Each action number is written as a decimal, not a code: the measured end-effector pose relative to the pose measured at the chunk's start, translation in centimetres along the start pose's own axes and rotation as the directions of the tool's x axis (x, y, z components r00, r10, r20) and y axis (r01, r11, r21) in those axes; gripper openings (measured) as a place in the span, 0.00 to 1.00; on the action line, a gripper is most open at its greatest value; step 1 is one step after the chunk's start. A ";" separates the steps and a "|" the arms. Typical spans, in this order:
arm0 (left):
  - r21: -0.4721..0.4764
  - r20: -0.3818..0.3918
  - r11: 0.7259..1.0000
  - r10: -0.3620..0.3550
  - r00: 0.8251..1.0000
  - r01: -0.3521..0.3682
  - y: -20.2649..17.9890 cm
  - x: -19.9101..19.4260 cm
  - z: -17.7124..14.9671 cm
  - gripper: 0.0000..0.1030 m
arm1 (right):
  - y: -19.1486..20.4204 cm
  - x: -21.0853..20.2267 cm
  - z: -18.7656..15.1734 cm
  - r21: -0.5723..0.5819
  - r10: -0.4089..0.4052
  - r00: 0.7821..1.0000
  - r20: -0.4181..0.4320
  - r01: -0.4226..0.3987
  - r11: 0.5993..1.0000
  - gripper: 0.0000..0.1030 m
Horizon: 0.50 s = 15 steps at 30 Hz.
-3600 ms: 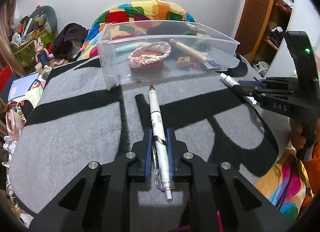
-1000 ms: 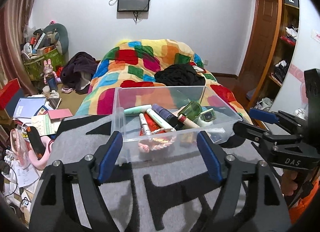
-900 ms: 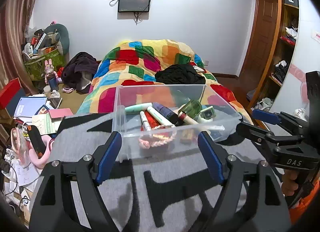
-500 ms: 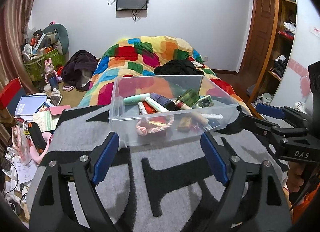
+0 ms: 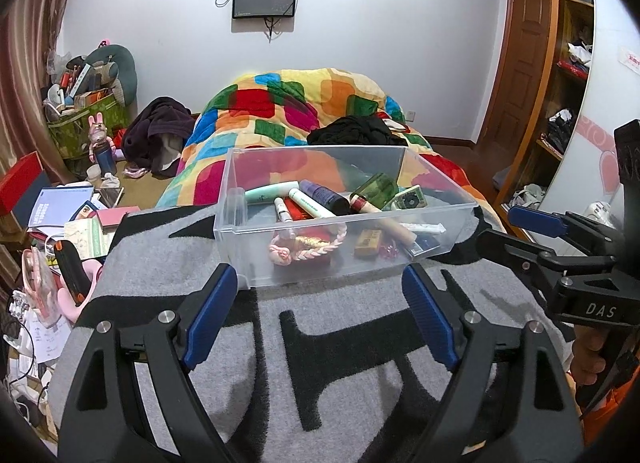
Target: Organize objects
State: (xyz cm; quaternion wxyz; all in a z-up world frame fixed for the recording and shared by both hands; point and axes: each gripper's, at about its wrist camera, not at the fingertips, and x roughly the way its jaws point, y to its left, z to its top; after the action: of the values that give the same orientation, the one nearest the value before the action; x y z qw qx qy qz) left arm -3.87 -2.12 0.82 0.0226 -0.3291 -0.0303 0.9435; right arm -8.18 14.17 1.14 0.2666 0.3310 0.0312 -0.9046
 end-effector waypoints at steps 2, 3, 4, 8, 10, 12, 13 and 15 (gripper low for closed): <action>0.001 -0.001 1.000 0.000 1.000 0.000 0.0 0.0 0.0 0.82 | 0.0 0.0 0.0 0.000 0.000 1.000 0.000 0.000 1.000 0.73; 0.001 0.000 1.000 0.000 1.000 0.000 0.0 0.0 0.0 0.82 | 0.0 0.0 0.0 -0.001 0.000 1.000 0.000 0.000 1.000 0.73; 0.001 0.000 1.000 0.000 1.000 0.000 0.0 0.0 0.0 0.82 | 0.0 0.0 0.0 -0.001 0.000 1.000 0.000 0.000 1.000 0.74; 0.001 0.001 1.000 -0.003 1.000 0.003 -0.1 0.0 0.0 0.83 | 0.2 0.0 0.0 -0.003 0.002 1.000 0.003 -0.002 1.000 0.74; 0.004 0.001 1.000 -0.004 1.000 0.004 -0.1 0.0 0.0 0.83 | 0.3 -0.1 0.0 -0.005 -0.002 1.000 0.006 0.002 1.000 0.76; 0.005 0.002 1.000 -0.004 1.000 0.004 -0.1 0.0 -0.1 0.84 | 0.4 -0.2 0.0 -0.008 -0.005 1.000 0.011 0.005 1.000 0.78; 0.005 0.003 1.000 -0.004 1.000 0.004 -0.1 0.0 -0.1 0.85 | 0.4 -0.3 0.0 -0.009 -0.004 1.000 0.014 0.004 1.000 0.78; 0.005 0.002 1.000 -0.005 1.000 0.005 -0.1 0.0 -0.1 0.86 | 0.4 -0.4 0.0 -0.011 -0.002 1.000 0.017 0.002 1.000 0.78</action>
State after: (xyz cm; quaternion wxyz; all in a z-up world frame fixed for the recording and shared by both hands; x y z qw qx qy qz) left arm -3.80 -1.99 0.81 0.0258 -0.3281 -0.0286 0.9439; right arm -7.75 14.03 1.39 0.2676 0.3217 0.0343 -0.9076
